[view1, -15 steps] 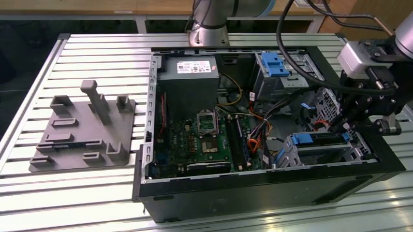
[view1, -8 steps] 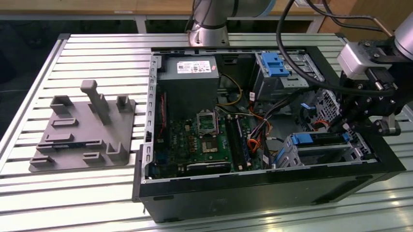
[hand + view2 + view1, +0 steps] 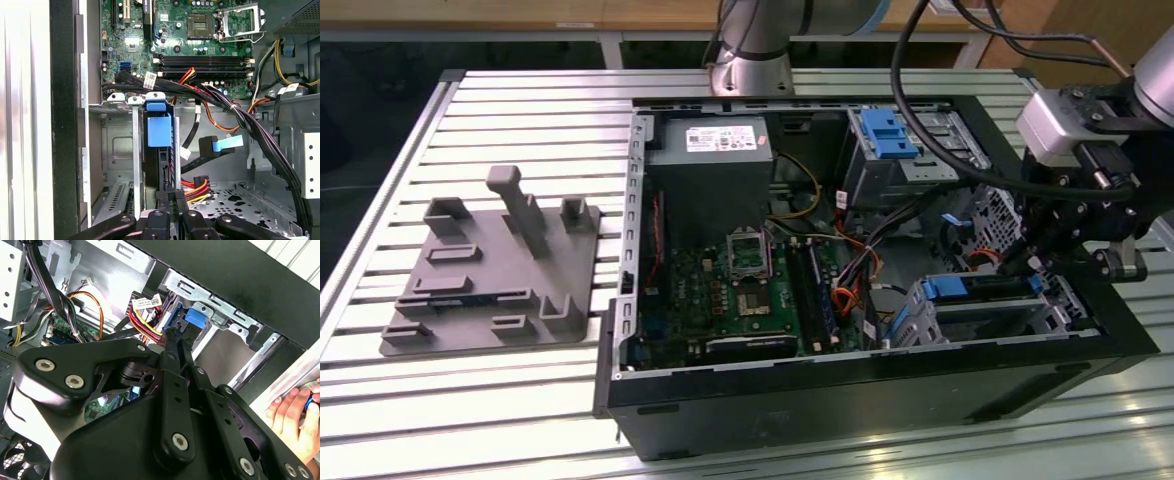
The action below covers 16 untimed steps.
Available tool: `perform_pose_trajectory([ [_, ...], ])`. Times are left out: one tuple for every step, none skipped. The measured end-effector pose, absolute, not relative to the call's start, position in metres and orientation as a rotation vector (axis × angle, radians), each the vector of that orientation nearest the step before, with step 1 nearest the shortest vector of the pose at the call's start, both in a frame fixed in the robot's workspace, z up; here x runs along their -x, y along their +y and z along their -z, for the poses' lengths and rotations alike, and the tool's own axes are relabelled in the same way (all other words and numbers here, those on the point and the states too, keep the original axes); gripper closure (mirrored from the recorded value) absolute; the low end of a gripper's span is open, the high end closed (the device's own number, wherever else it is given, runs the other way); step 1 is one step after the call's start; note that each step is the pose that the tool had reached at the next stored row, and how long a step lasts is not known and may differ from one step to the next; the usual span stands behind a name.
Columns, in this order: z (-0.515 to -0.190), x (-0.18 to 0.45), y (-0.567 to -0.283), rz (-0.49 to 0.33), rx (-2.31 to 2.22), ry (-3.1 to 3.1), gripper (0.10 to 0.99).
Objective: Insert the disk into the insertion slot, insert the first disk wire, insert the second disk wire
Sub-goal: 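Insert the first disk wire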
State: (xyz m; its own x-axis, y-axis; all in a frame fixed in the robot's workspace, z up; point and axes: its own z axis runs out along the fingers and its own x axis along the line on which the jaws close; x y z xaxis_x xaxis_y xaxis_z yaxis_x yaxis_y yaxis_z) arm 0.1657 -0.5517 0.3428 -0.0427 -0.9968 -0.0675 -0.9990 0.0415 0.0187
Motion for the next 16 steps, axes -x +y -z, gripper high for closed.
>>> perform_pose_trajectory([
  [-0.3428,-0.1658,-0.5517,-0.094,2.148,2.241,0.922],
  [-0.3428,-0.1658,-0.5517,-0.094,2.148,2.241,0.922],
  [-0.3427,-0.1658,-0.5516,-0.094,2.148,2.241,0.922],
  [-0.3427,-0.1658,-0.5517,-0.094,2.148,2.241,0.922],
  [-0.3427,-0.1658,-0.5516,-0.094,2.148,2.241,0.922],
  [-0.3426,-0.1658,-0.5516,-0.094,2.148,2.241,0.922],
  [-0.3425,-0.1657,-0.5516,-0.093,2.149,2.241,0.922],
  [-0.3421,-0.1657,-0.5517,-0.092,2.149,2.242,0.922],
  [-0.3417,-0.1657,-0.5516,-0.091,2.149,2.242,0.922],
  [-0.3415,-0.1657,-0.5517,-0.091,2.15,2.242,0.922],
  [-0.3414,-0.1657,-0.5517,-0.091,2.15,2.242,0.922],
  [-0.3411,-0.1658,-0.5516,-0.09,2.15,2.243,0.922],
  [-0.3409,-0.1658,-0.5516,-0.09,2.15,2.243,0.922],
  [-0.3407,-0.1657,-0.5517,-0.089,2.15,2.243,0.922],
  [-0.3405,-0.1657,-0.5517,-0.089,2.15,2.243,0.922],
  [-0.3403,-0.1657,-0.5517,-0.089,2.151,2.243,0.922],
])
